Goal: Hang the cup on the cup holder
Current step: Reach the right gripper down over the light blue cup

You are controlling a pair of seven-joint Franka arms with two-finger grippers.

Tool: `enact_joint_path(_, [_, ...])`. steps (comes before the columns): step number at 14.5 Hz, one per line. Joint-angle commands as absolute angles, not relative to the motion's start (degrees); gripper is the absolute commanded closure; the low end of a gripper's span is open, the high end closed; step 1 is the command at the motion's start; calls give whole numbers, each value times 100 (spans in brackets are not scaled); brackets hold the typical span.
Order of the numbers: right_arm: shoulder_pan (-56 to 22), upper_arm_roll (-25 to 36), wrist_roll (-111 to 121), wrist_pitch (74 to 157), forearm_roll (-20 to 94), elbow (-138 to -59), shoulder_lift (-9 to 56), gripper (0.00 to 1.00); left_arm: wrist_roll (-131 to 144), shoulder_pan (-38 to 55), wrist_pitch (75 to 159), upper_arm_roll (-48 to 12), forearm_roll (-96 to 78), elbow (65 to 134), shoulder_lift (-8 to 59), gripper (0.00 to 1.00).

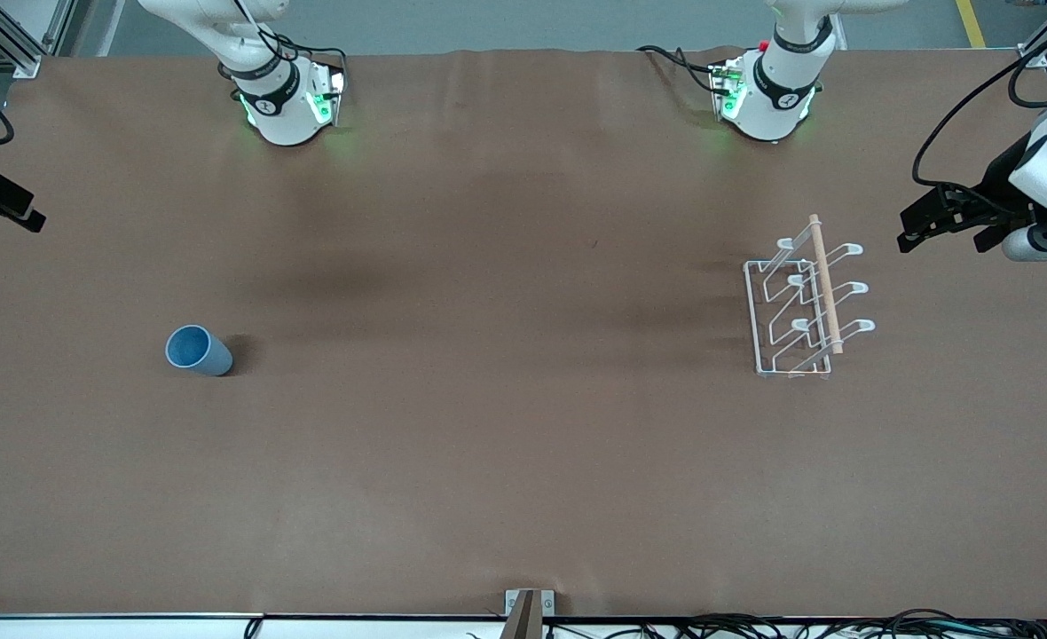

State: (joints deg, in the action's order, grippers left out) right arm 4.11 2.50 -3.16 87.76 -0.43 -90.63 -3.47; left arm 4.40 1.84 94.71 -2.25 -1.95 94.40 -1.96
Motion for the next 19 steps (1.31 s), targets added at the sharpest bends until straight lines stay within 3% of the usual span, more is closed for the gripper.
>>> enact_joint_path(1, [457, 202, -272, 8692, -123, -8974, -325, 0, 360, 220, 9510, -202, -158, 9422, -202, 2])
enact_joint_path(9, [501, 202, -89, 8701, -123, -8974, -255, 0, 378, 237, 9510, -202, -167, 9404, -158, 1])
enact_joint_path(13, [519, 211, 457, 8946, -105, -9166, 96, 0, 369, 229, 9501, -202, -167, 9404, -158, 1])
enact_joint_path(19, [632, 220, 764, 11193, -105, -10931, 307, 0, 360, 211, 9510, -202, -167, 9396, -123, 1])
